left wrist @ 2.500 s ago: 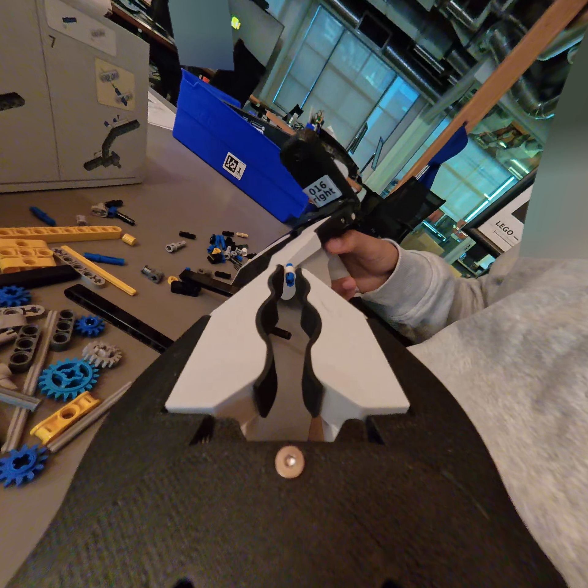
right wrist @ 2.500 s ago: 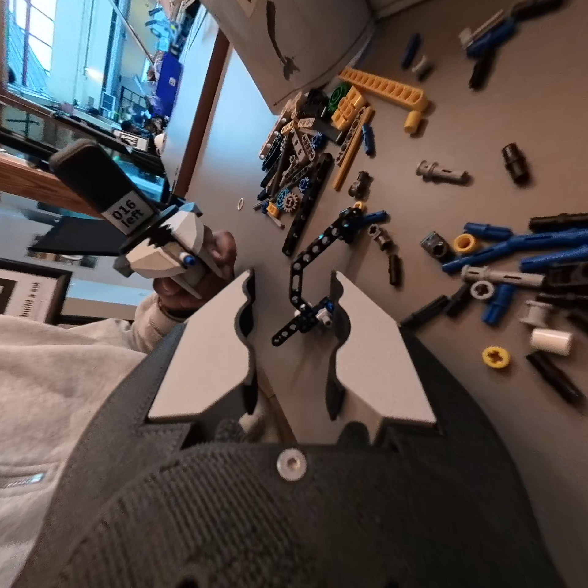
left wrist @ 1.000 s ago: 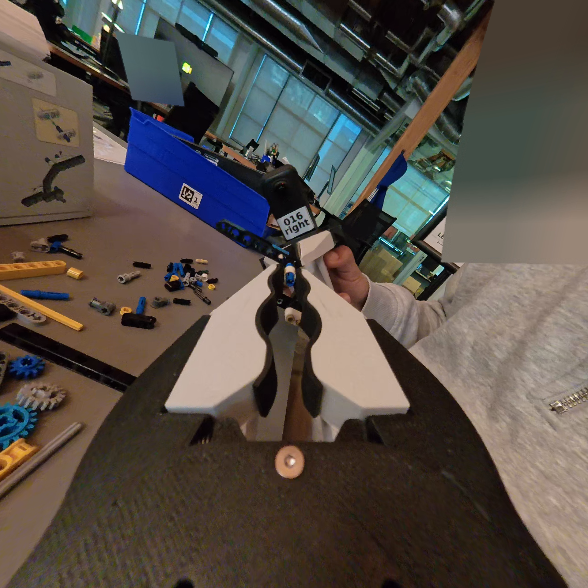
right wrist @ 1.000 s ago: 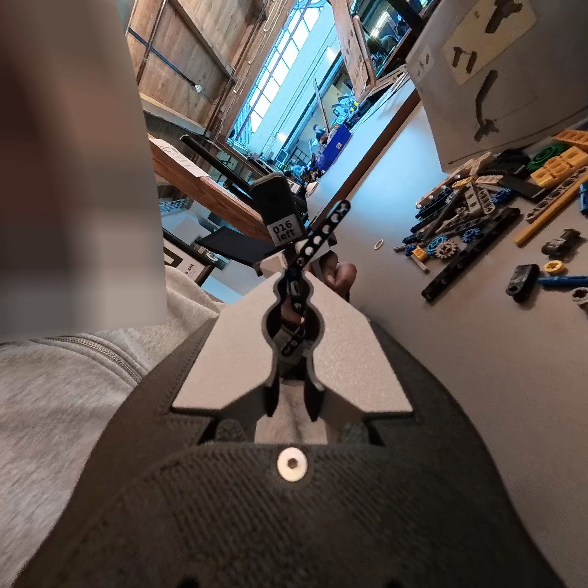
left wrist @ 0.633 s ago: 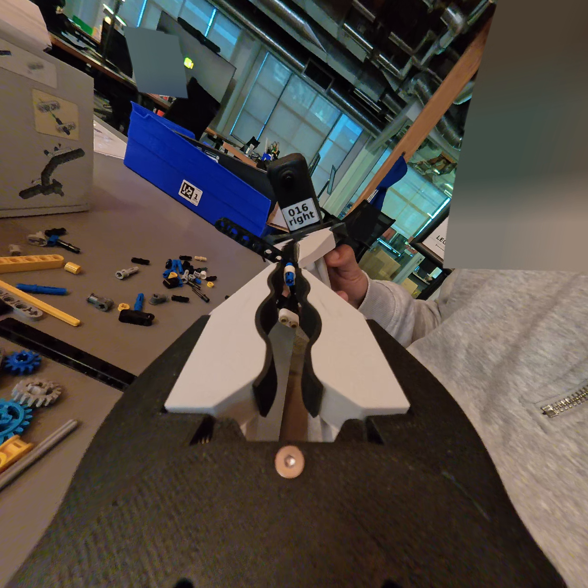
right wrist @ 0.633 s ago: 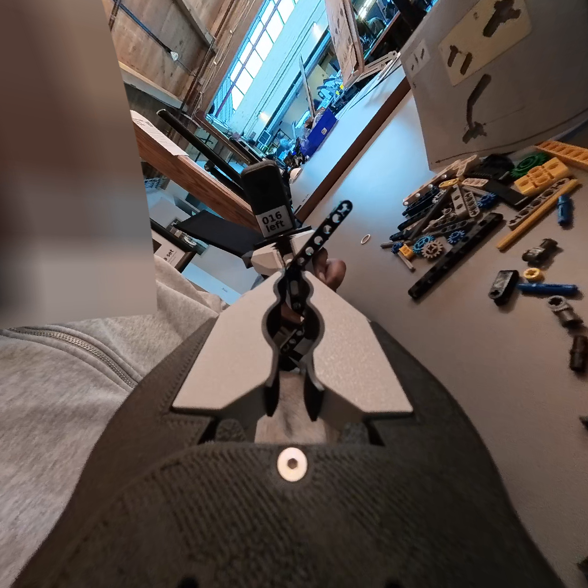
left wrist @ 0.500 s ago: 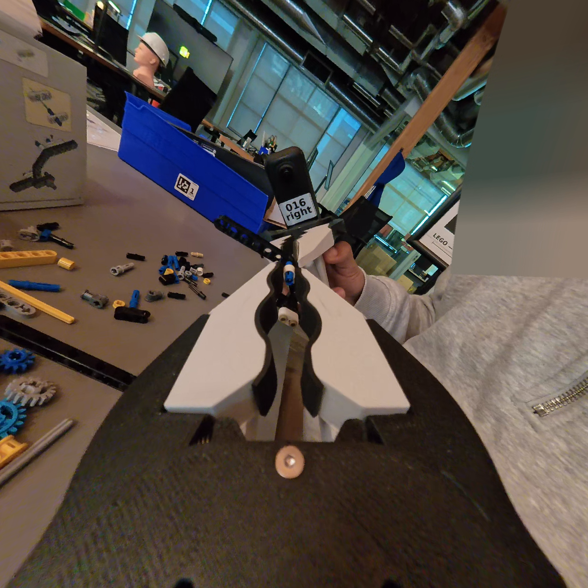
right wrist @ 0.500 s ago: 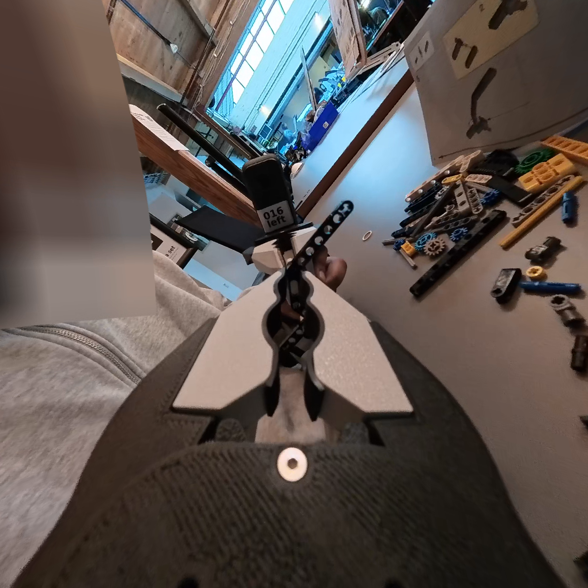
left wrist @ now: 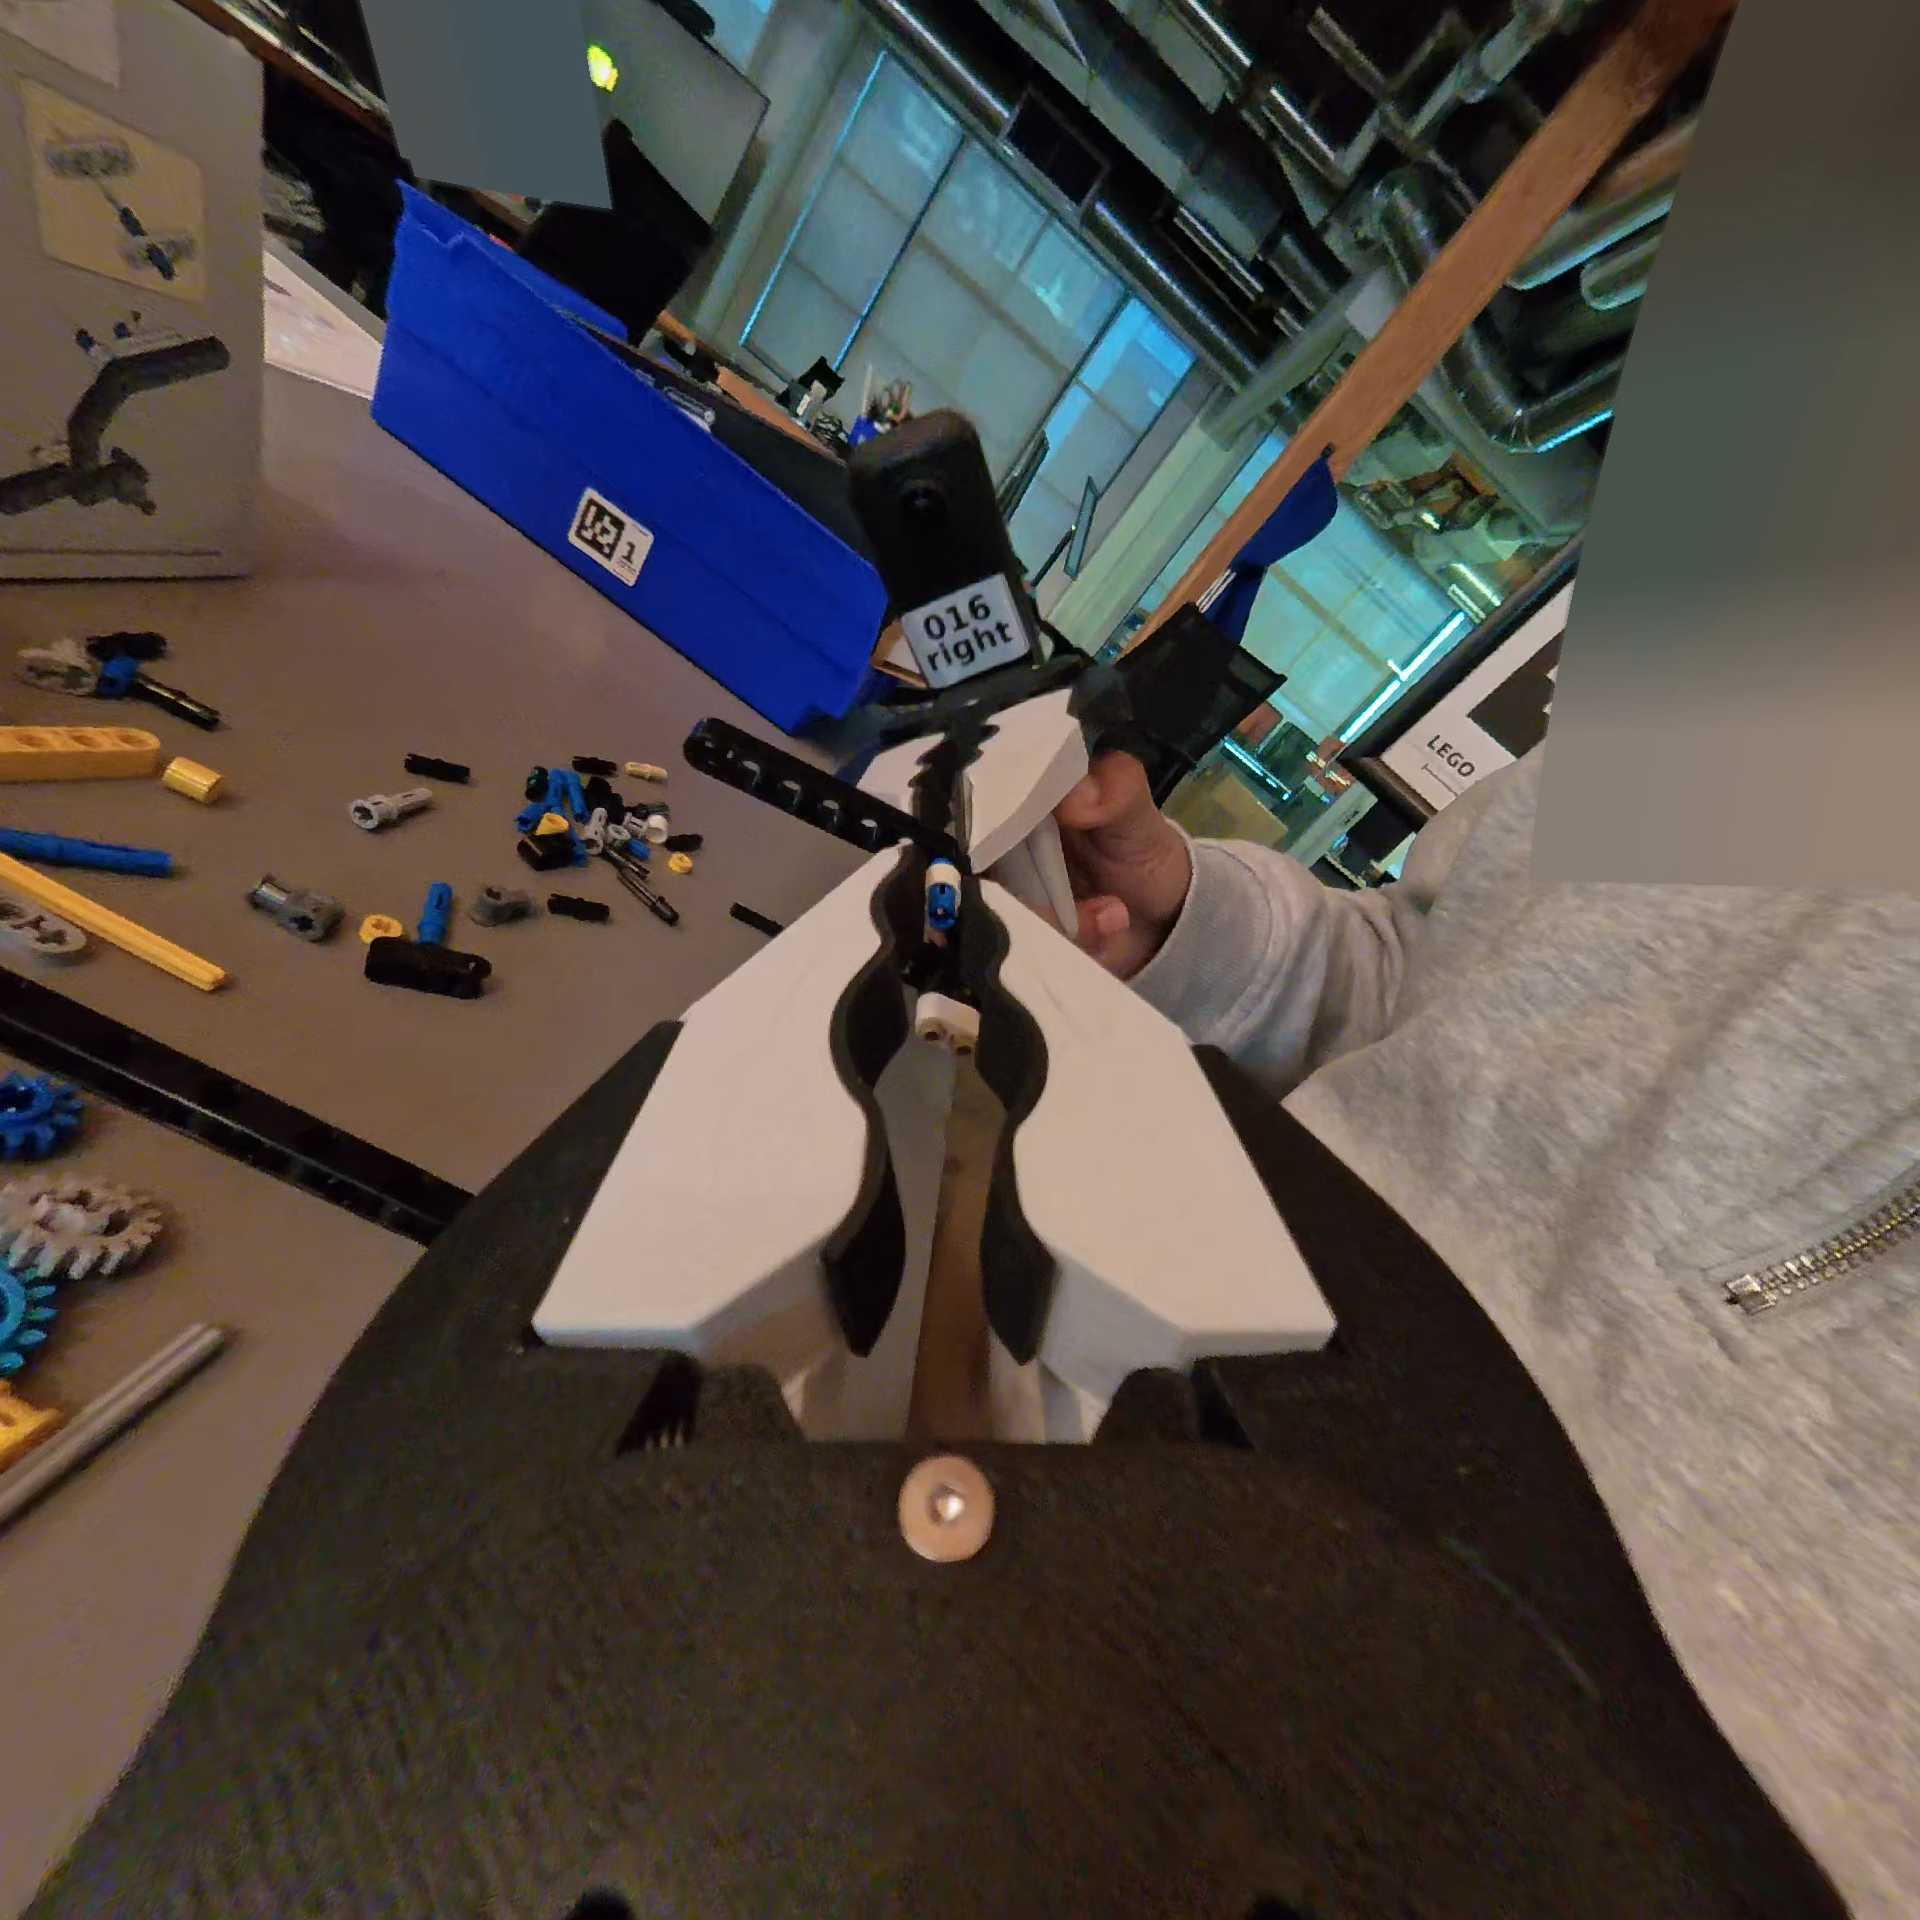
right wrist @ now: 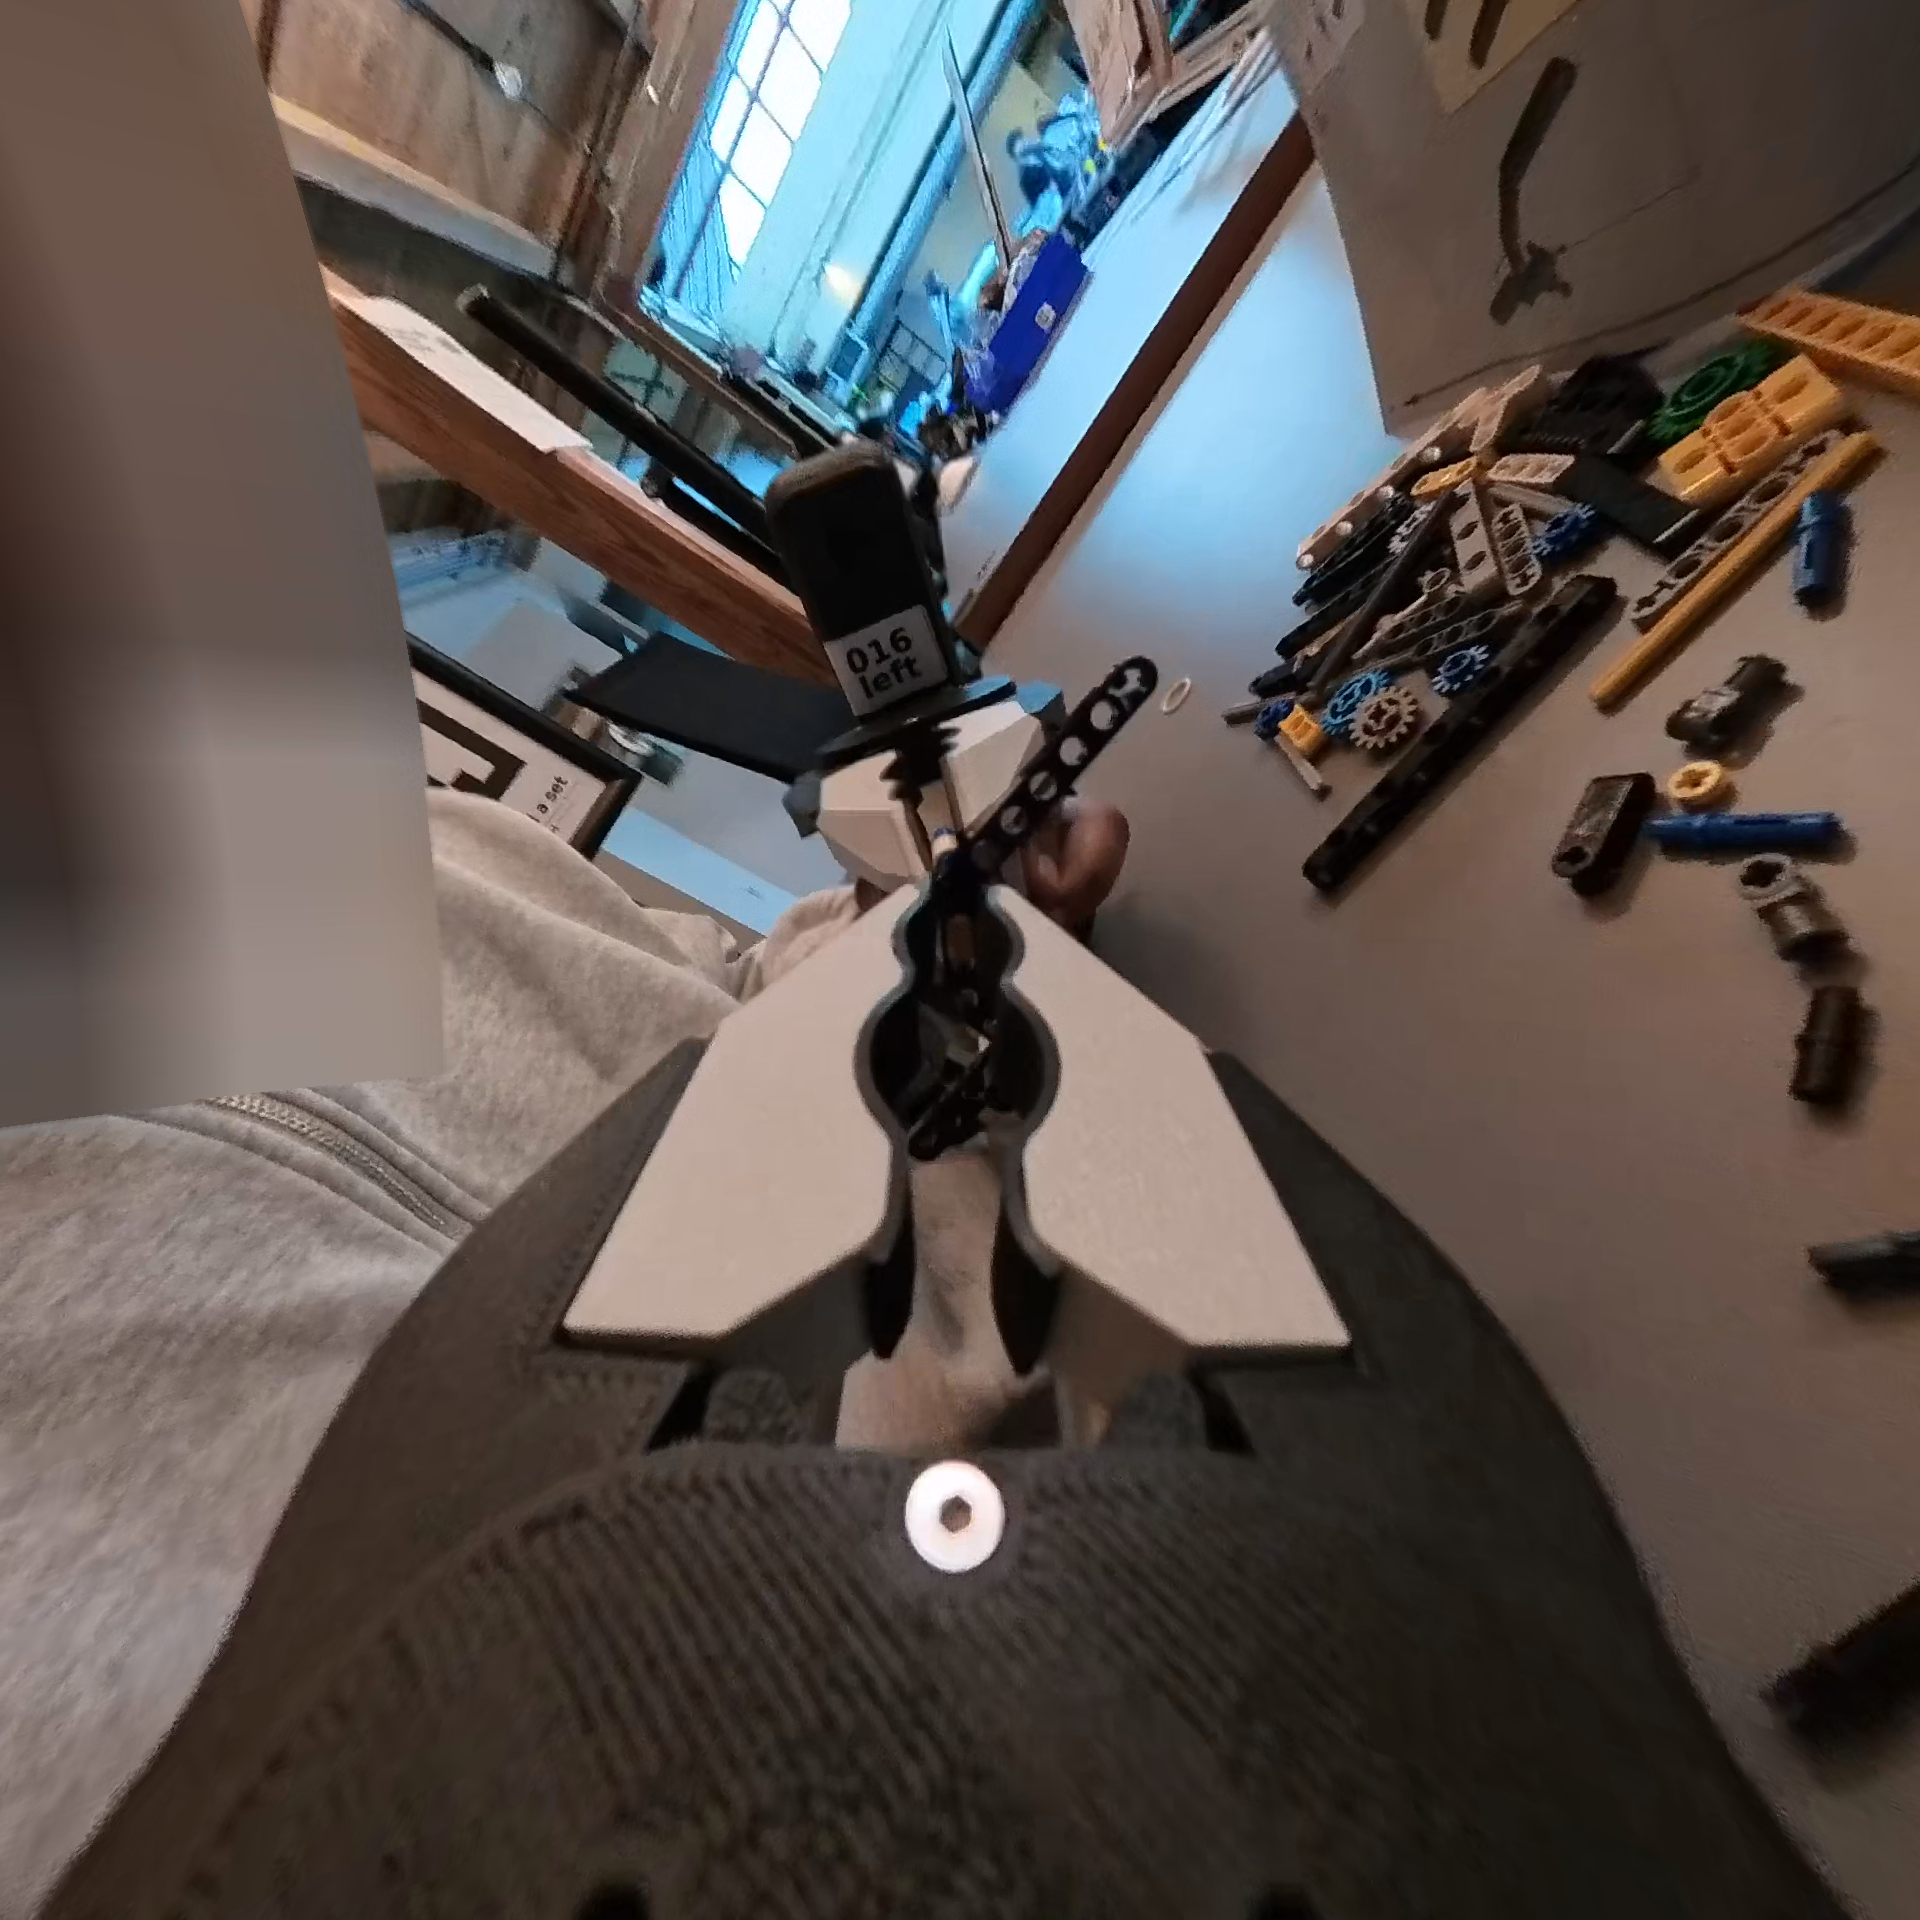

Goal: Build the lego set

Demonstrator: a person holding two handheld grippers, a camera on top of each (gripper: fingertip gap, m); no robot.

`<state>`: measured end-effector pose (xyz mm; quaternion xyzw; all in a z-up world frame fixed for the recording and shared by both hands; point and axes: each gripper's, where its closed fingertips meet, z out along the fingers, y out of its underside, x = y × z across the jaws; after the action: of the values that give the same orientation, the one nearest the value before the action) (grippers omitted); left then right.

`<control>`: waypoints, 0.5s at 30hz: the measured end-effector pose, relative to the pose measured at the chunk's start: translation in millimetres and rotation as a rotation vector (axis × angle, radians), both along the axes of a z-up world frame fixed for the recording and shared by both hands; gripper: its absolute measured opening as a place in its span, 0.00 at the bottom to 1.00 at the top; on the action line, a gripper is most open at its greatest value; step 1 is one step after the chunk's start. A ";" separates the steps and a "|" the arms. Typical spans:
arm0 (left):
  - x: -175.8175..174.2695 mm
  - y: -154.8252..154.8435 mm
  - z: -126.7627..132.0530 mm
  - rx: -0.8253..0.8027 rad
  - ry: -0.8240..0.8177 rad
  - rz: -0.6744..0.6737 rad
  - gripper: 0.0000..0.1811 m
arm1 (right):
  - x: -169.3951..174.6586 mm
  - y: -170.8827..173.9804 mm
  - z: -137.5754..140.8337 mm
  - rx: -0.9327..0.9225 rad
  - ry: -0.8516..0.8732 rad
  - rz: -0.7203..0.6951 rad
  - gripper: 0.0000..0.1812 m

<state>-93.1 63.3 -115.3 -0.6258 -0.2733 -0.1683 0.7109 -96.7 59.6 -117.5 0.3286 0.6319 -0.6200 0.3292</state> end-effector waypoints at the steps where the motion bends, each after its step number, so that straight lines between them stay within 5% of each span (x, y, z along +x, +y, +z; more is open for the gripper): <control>1: -0.6 -0.1 -0.3 0.003 0.000 0.004 0.04 | -0.7 0.0 -0.3 -0.024 -0.020 -0.010 0.02; 10: -4.0 4.4 -2.8 0.016 -0.019 0.009 0.04 | -4.5 5.4 -0.9 -0.111 -0.113 -0.057 0.02; 13: 1.7 21.2 -15.9 -0.120 0.045 0.013 0.00 | 13.7 -16.0 12.6 -0.148 -0.120 0.017 0.02; 15: -7.8 9.1 -2.0 0.019 -0.051 0.020 0.00 | 0.5 -16.7 20.3 -0.113 -0.041 -0.069 0.02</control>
<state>-100.9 72.5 -117.3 -0.6119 -0.2959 -0.1794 0.7112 -96.2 42.9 -97.2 0.3437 0.5772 -0.6590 0.3383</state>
